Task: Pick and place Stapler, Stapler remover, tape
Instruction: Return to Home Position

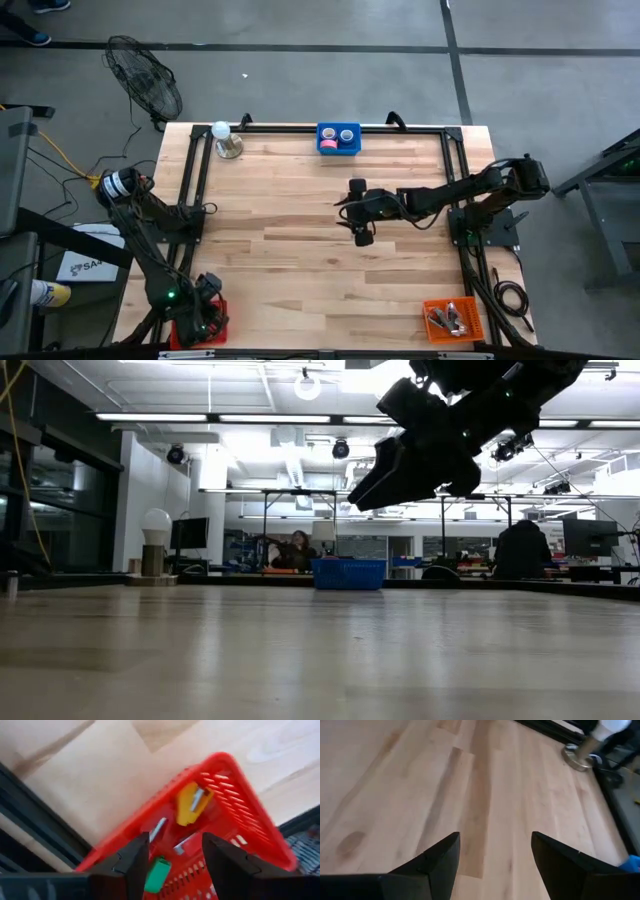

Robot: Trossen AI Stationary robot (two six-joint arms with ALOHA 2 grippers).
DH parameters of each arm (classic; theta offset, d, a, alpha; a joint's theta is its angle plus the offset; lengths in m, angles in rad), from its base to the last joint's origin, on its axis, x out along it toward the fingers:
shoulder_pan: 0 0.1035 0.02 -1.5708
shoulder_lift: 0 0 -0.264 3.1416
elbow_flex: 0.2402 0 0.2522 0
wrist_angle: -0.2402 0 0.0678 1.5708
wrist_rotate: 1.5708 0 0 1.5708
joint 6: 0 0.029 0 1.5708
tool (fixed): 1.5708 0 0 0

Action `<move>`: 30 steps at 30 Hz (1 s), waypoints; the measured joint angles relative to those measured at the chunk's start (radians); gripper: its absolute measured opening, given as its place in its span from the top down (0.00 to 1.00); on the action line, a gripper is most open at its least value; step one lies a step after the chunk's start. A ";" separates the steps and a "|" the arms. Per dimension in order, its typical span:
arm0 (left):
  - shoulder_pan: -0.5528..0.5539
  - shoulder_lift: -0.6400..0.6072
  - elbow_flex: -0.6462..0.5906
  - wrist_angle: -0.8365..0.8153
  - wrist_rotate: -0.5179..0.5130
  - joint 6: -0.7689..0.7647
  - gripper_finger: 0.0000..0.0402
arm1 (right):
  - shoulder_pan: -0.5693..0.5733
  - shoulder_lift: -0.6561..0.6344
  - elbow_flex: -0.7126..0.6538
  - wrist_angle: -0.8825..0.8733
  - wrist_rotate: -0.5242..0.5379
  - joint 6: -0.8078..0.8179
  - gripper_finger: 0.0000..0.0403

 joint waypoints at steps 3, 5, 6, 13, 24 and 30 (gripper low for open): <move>-0.002 -0.012 0.020 -0.025 -0.118 0.021 0.56 | 0.000 -0.002 0.000 0.000 0.064 -0.002 0.41; -0.001 -0.026 0.036 -0.034 -0.222 0.069 0.56 | 0.000 -0.003 0.000 -0.004 0.109 -0.002 0.41; -0.001 -0.033 0.042 -0.048 -0.280 0.093 0.56 | 0.000 -0.003 0.000 -0.008 0.131 -0.002 0.41; 0.029 -0.100 0.057 -0.306 -0.726 0.211 0.56 | -0.003 -0.003 0.000 -0.024 0.236 0.008 0.41; 0.454 -0.337 -0.097 -0.215 -0.812 0.826 0.55 | -0.233 -0.161 -0.033 -0.175 -0.316 0.052 0.41; 0.796 -0.584 -0.342 0.417 -0.632 1.554 0.55 | -0.346 -0.299 -0.092 -0.166 -0.322 0.056 0.41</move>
